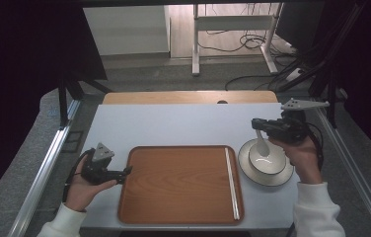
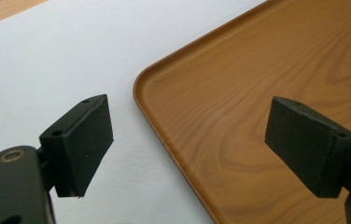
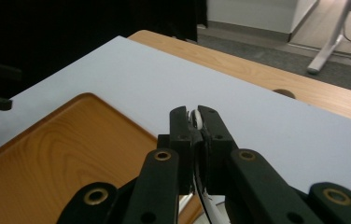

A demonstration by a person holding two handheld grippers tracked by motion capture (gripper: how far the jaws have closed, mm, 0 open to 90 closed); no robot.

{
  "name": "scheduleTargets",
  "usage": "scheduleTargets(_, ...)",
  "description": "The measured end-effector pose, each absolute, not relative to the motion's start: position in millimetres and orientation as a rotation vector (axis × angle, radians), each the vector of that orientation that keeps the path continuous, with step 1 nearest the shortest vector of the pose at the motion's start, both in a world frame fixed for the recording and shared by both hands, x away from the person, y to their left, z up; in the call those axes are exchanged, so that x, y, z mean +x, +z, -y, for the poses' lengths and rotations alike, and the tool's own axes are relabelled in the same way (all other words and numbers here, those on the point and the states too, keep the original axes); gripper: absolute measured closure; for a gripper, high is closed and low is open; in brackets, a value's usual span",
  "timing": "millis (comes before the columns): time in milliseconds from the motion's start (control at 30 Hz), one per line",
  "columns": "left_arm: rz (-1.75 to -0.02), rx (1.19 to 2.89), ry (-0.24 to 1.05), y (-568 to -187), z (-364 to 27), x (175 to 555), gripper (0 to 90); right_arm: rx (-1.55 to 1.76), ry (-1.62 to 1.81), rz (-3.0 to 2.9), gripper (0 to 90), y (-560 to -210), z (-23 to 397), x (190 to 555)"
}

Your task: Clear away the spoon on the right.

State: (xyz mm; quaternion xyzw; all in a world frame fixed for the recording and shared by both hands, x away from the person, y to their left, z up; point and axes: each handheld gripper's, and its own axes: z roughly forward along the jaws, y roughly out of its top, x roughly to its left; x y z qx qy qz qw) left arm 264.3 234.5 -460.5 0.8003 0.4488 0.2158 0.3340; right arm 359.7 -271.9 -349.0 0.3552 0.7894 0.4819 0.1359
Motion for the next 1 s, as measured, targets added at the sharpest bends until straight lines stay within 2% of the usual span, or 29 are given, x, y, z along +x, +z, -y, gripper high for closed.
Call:
scheduleTargets(733, -1.171, 2.088, 0.569, -460, -235, 262, 14.6, 0.825, 1.314, -2.549, 85.0, -369, 197, 351)
scheduleTargets(1000, -1.168, 2.093, 0.561, -461, -233, 263, 14.6, 0.784, 1.242, -2.656, 84.9, -386, 173, 350)
